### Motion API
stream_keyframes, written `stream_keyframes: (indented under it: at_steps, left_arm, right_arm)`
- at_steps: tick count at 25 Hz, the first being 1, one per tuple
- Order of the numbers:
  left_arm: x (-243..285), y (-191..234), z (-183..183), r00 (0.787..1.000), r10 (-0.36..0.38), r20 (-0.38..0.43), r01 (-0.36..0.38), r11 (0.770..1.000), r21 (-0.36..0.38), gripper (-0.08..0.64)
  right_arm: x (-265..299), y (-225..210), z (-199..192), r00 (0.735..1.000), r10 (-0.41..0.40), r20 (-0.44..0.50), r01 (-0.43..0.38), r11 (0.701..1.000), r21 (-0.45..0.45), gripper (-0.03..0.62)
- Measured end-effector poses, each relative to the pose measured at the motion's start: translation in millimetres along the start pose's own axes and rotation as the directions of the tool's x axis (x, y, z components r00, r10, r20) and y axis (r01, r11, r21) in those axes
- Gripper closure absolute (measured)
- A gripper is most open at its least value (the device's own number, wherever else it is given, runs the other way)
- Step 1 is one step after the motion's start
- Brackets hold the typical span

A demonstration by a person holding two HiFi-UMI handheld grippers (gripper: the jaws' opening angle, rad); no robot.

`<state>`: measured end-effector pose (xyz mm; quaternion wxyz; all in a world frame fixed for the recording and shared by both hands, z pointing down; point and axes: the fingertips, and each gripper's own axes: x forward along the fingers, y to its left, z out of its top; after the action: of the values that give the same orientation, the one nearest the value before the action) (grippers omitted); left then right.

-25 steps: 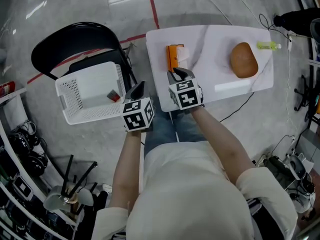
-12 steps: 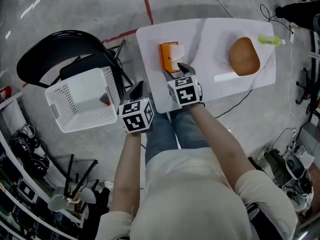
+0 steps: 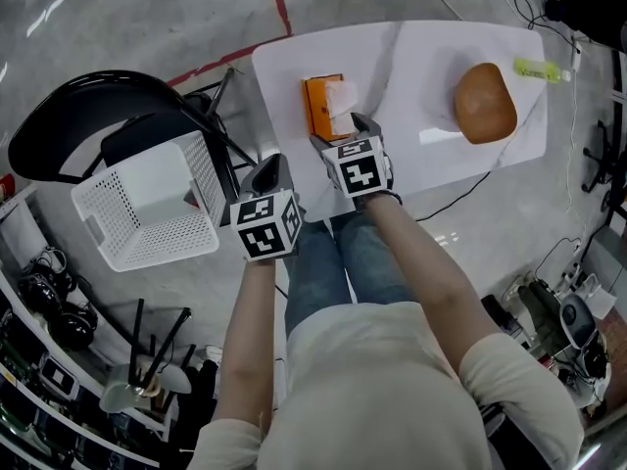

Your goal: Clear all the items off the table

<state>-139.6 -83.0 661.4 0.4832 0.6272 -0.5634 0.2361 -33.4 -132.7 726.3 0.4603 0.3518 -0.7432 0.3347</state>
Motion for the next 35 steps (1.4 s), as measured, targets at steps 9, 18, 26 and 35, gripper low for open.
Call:
stream_keyframes:
  at_steps: [9, 18, 26, 35]
  left_arm:
    - [23.4, 8.3, -6.1, 1.0, 0.004, -0.011, -0.004, 1.0, -0.007, 0.552]
    - [39.9, 7.8, -20.9, 0.999, 0.0, -0.037, -0.001, 1.0, -0.012, 0.552]
    - [47.4, 6.8, -39.2, 0.998, -0.007, -0.067, 0.005, 1.0, -0.017, 0.552]
    - [45.7, 9.6, -45.7, 0.998, -0.004, -0.066, 0.002, 0.999, -0.033, 0.552]
  right_arm:
    - [33.8, -11.7, -5.8, 1.0, -0.002, -0.004, 0.002, 1.0, 0.01, 0.145]
    - [60.9, -20.7, -7.7, 1.0, -0.01, 0.006, 0.009, 0.998, 0.065, 0.109]
    - [78.3, -28.4, -17.9, 0.999, -0.027, -0.031, 0.03, 0.995, 0.093, 0.095]
    - [86.4, -22.8, -17.0, 0.998, 0.007, -0.055, -0.003, 0.998, 0.069, 0.098]
